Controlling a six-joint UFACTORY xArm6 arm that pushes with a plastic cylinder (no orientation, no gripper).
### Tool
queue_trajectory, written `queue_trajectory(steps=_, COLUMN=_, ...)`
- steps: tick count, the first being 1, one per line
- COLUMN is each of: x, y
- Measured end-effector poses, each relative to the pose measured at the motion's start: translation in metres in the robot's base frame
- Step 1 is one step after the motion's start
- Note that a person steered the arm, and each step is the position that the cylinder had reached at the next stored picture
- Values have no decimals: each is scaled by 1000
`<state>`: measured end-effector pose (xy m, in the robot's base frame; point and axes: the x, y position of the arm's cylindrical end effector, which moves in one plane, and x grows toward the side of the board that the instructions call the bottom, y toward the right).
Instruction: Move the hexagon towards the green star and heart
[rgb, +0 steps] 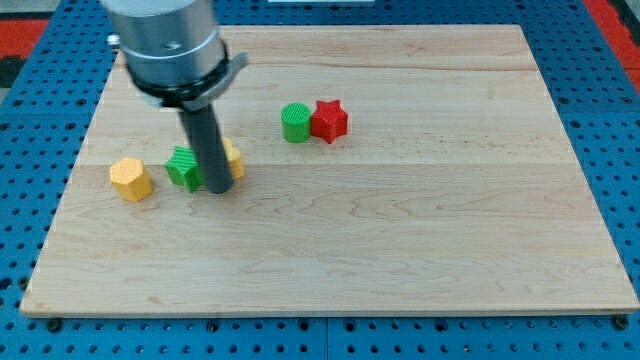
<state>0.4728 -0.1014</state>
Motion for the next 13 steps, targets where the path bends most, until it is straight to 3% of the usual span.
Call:
queue_trajectory(steps=1, x=6, y=5)
queue_trajectory(steps=2, x=28, y=-73)
queue_trajectory(steps=3, x=4, y=-138)
queue_trajectory(steps=5, x=-14, y=-14)
queue_trajectory(steps=6, x=-37, y=6)
queue_trajectory(steps=7, x=-43, y=1)
queue_trajectory(steps=9, x=14, y=-192)
queue_trajectory(steps=10, x=-6, y=-198)
queue_trajectory(steps=12, x=-52, y=-96)
queue_trajectory(steps=13, x=-69, y=-156)
